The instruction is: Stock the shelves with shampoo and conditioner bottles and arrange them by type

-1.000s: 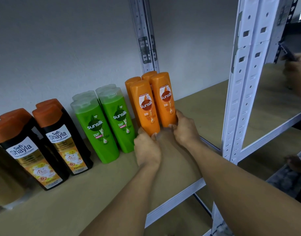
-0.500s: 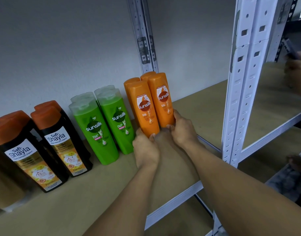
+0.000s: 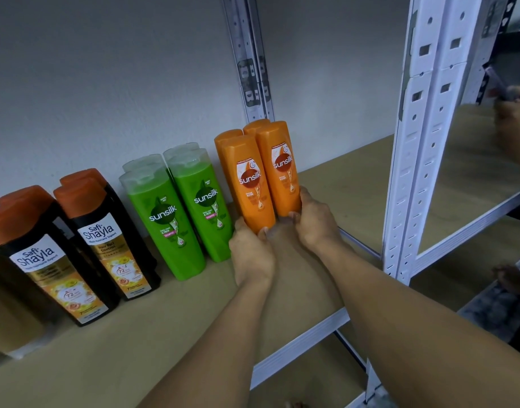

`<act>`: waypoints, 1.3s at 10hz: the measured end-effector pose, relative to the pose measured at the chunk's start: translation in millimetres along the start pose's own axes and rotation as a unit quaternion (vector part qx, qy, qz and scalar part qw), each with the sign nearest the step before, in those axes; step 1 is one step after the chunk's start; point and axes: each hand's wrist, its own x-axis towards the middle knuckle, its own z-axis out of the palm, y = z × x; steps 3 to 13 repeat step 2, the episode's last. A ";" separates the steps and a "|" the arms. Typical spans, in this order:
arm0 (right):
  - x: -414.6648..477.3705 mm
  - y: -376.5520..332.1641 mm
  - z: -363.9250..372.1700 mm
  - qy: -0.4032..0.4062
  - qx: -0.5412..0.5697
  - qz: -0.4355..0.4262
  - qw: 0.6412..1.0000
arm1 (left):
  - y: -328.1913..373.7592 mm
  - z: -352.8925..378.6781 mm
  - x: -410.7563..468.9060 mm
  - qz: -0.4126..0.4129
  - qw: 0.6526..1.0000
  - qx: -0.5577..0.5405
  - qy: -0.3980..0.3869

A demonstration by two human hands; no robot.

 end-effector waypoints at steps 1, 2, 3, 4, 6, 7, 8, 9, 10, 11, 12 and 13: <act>-3.4 -1.3 0.9 0.000 0.012 0.006 1.000 | 0.1 -3.6 -2.7 0.003 1.000 0.001 -0.015; -19.6 -1.4 3.9 0.013 -0.019 -0.001 1.000 | -5.4 -12.2 -11.5 0.036 0.999 0.015 -0.035; -19.6 -1.4 3.9 0.013 -0.019 -0.001 1.000 | -5.4 -12.2 -11.5 0.036 0.999 0.015 -0.035; -19.6 -1.4 3.9 0.013 -0.019 -0.001 1.000 | -5.4 -12.2 -11.5 0.036 0.999 0.015 -0.035; -19.6 -1.4 3.9 0.013 -0.019 -0.001 1.000 | -5.4 -12.2 -11.5 0.036 0.999 0.015 -0.035; -19.6 -1.4 3.9 0.013 -0.019 -0.001 1.000 | -5.4 -12.2 -11.5 0.036 0.999 0.015 -0.035; -19.6 -1.4 3.9 0.013 -0.019 -0.001 1.000 | -5.4 -12.2 -11.5 0.036 0.999 0.015 -0.035; -19.6 -1.4 3.9 0.013 -0.019 -0.001 1.000 | -5.4 -12.2 -11.5 0.036 0.999 0.015 -0.035; -19.6 -1.4 3.9 0.013 -0.019 -0.001 1.000 | -5.4 -12.2 -11.5 0.036 0.999 0.015 -0.035; -19.6 -1.4 3.9 0.013 -0.019 -0.001 1.000 | -5.4 -12.2 -11.5 0.036 0.999 0.015 -0.035; -19.6 -1.4 3.9 0.013 -0.019 -0.001 1.000 | -5.4 -12.2 -11.5 0.036 0.999 0.015 -0.035; -19.6 -1.4 3.9 0.013 -0.019 -0.001 1.000 | -5.4 -12.2 -11.5 0.036 0.999 0.015 -0.035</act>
